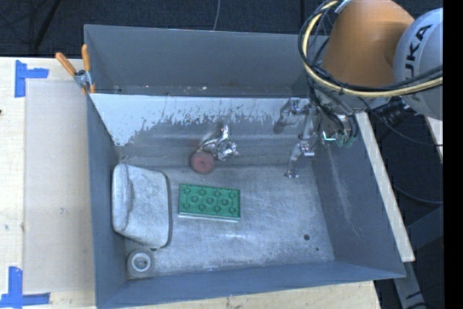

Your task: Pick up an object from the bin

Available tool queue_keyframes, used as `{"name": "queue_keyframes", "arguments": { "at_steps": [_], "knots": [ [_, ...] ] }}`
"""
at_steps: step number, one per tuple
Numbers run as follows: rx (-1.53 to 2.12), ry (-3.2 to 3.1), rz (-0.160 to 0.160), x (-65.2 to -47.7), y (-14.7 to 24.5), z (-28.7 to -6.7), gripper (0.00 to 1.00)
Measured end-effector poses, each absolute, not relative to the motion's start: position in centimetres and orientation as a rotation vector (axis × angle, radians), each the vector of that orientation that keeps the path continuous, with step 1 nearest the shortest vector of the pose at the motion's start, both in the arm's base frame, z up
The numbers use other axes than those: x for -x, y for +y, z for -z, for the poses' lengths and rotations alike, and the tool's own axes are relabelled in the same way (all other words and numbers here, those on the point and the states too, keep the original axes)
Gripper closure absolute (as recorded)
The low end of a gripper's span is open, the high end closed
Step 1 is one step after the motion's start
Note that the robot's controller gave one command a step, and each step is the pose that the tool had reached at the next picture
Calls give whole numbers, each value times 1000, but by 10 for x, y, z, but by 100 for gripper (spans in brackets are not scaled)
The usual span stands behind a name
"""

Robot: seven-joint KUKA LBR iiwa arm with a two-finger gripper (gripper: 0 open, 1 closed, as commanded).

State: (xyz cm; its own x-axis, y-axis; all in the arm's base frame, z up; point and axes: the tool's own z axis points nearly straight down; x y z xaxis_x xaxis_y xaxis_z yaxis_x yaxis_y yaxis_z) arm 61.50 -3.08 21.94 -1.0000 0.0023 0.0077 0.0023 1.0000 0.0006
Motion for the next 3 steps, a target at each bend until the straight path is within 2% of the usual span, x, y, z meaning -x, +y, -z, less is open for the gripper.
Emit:
{"name": "queue_keyframes", "arguments": {
  "at_steps": [1,2,3],
  "knots": [
    [-298,-3131,-1,-597,30,-71,0],
    [-409,-3121,2,-561,92,-73,0],
    [-421,-3118,-1,-554,127,-72,0]
  ]
}}
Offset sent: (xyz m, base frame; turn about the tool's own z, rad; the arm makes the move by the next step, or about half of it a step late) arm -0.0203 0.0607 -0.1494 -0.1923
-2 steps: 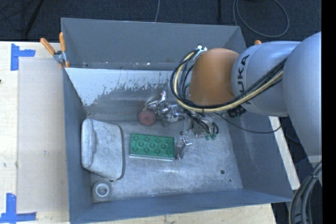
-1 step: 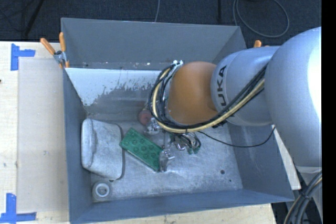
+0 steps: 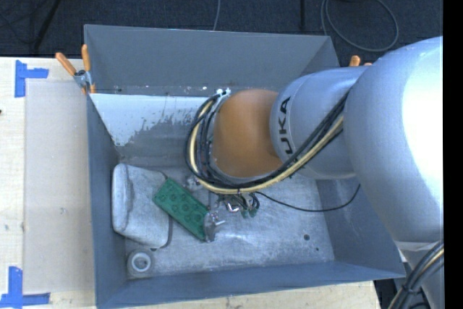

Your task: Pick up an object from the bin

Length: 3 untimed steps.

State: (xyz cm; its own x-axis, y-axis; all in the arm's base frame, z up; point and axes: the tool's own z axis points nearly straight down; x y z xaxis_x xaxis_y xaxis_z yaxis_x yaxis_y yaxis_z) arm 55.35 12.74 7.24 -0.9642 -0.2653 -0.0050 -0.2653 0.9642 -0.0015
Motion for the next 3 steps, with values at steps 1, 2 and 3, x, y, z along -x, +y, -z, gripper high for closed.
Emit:
{"name": "queue_keyframes", "arguments": {
  "at_steps": [1,2,3],
  "knots": [
    [-78,3135,-1,-544,143,-72,0],
    [-72,3143,-2,-542,144,-73,100],
    [-71,3136,-3,-543,144,-72,0]
  ]
}}
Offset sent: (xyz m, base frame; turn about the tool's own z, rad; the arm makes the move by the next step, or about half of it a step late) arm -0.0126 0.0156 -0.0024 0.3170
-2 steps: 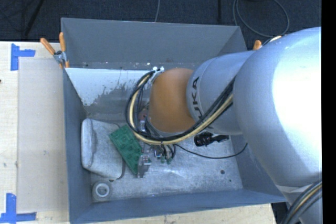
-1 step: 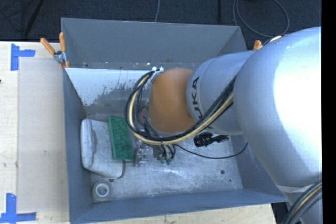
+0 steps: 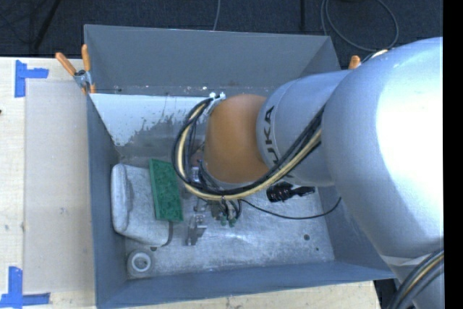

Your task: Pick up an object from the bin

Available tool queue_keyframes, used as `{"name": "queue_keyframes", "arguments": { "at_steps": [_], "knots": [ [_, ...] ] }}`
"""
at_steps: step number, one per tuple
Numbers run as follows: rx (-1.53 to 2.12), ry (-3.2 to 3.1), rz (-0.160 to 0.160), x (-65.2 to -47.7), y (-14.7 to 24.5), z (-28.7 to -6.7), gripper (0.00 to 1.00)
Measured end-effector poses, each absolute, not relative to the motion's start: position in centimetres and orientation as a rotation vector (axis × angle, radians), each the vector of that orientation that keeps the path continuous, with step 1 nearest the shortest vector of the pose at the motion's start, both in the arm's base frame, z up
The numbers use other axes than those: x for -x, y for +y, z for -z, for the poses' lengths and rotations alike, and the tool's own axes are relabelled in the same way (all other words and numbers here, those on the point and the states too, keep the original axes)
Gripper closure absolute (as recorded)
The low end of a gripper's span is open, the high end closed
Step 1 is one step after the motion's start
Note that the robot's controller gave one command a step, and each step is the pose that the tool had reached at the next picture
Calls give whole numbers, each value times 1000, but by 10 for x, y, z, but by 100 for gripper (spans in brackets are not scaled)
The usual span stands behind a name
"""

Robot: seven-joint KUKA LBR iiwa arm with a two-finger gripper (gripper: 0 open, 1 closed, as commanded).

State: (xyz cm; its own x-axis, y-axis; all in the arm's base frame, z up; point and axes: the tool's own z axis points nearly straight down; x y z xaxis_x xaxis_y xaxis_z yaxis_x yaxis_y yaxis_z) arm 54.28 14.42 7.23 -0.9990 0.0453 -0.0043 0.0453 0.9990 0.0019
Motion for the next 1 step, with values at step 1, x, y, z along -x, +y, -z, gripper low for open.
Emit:
{"name": "queue_keyframes", "arguments": {
  "at_steps": [1],
  "knots": [
    [107,3135,-4,-572,204,-111,0]
  ]
}}
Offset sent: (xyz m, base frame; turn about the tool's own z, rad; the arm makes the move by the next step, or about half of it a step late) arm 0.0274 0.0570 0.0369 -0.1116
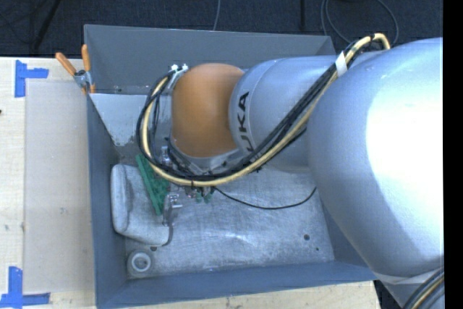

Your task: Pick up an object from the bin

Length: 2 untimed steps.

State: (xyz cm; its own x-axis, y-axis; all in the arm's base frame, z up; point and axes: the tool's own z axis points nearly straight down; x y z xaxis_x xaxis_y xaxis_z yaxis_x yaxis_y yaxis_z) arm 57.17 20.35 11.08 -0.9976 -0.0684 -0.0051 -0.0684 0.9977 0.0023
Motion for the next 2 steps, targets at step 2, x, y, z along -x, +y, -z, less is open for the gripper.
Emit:
{"name": "queue_keyframes", "arguments": {
  "at_steps": [2],
  "knots": [
    [-203,3140,-12,-596,180,-78,0]
  ]
}}
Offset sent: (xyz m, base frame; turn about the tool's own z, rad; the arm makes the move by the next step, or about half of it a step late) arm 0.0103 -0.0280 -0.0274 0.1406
